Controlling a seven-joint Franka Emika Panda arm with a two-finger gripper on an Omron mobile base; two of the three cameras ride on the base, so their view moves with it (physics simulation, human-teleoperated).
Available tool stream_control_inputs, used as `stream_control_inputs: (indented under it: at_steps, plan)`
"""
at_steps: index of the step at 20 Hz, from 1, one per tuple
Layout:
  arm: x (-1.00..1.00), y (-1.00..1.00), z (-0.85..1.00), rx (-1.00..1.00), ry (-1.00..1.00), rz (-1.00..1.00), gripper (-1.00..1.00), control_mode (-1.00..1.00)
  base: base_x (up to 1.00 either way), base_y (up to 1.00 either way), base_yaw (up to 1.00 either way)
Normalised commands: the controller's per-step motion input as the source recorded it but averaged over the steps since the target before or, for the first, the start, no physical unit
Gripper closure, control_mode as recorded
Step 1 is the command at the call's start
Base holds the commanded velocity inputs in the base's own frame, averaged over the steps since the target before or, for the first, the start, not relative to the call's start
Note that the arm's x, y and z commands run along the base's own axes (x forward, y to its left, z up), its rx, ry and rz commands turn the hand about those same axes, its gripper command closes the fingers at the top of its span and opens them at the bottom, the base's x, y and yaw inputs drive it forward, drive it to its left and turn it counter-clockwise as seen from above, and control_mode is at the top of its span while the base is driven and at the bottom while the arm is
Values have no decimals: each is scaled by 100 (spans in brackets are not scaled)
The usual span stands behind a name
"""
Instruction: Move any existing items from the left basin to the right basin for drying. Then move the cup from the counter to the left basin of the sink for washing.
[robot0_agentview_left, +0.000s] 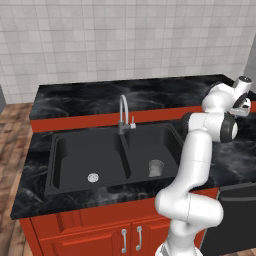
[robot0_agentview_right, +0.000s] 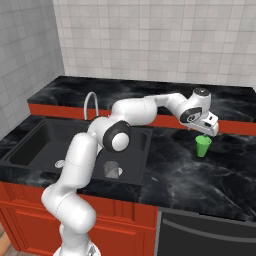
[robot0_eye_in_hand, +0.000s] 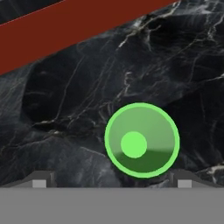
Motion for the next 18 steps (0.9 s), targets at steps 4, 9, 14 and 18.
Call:
stream_control_inputs:
  at_steps: [4,9,14,18]
  plan:
    - [0,0,-7,0,-1,0,-100,-100,0,0,0]
    - [0,0,-8,0,0,0,-100,-100,0,0,0]
    - [2,0,-8,0,0,0,-100,-100,0,0,0]
    - [3,0,-9,0,-1,0,-100,-100,0,0,0]
